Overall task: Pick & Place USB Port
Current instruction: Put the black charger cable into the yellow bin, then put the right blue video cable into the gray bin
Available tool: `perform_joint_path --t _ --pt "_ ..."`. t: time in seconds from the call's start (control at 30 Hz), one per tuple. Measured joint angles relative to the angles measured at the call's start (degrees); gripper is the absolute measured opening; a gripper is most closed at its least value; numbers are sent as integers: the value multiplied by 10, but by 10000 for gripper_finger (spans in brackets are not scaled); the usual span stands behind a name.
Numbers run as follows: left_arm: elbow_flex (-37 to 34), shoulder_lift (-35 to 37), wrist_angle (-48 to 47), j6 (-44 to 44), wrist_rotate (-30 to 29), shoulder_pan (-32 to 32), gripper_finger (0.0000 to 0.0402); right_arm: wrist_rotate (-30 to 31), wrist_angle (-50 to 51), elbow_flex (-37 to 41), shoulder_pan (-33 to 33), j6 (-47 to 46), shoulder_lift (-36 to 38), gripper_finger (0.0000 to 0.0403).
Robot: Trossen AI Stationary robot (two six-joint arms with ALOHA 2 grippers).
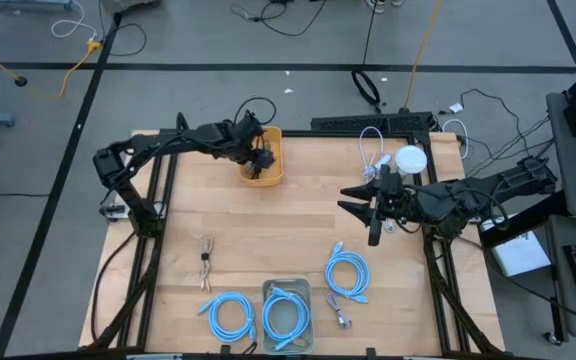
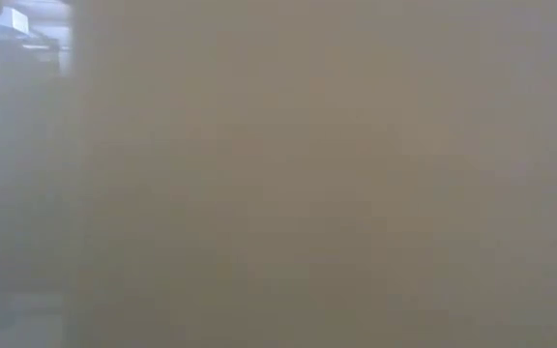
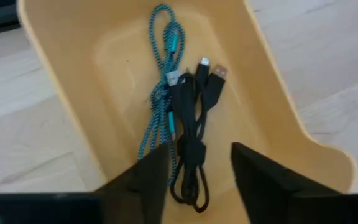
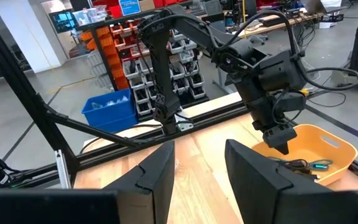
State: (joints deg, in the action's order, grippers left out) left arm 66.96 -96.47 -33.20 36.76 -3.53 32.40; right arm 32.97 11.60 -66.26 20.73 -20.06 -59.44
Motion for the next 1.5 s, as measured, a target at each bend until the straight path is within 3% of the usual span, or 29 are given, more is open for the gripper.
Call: perform_joint_path --t 0.23,0.4,0.5,0.7,0.8,0.97,1.13,1.27,1.4,1.5 --pt "0 20 -8 -2 18 -8 293 -18 49 0 0 -6 0 134" --pt "0 105 63 -18 46 -40 305 -56 300 9 0 -75 -9 134" --pt "1 177 120 -18 67 -65 294 -96 351 51 0 -93 -14 134" --pt "2 266 148 -11 78 -169 244 -302 223 182 15 -178 -26 134" --pt "2 276 112 -6 43 -240 221 -346 172 246 45 -252 -38 134" --pt "2 256 33 18 -24 -344 201 -305 155 293 92 -463 -70 134" --pt "1 222 18 30 -51 -401 207 -225 107 296 119 -607 -123 134" --pt "1 201 33 24 -55 -428 211 -242 25 297 119 -685 -196 134" --pt "1 194 35 -8 -64 -449 211 -262 -86 294 120 -700 -270 134" --pt "1 195 34 -24 -90 -462 211 -262 -114 289 120 -716 -317 133"
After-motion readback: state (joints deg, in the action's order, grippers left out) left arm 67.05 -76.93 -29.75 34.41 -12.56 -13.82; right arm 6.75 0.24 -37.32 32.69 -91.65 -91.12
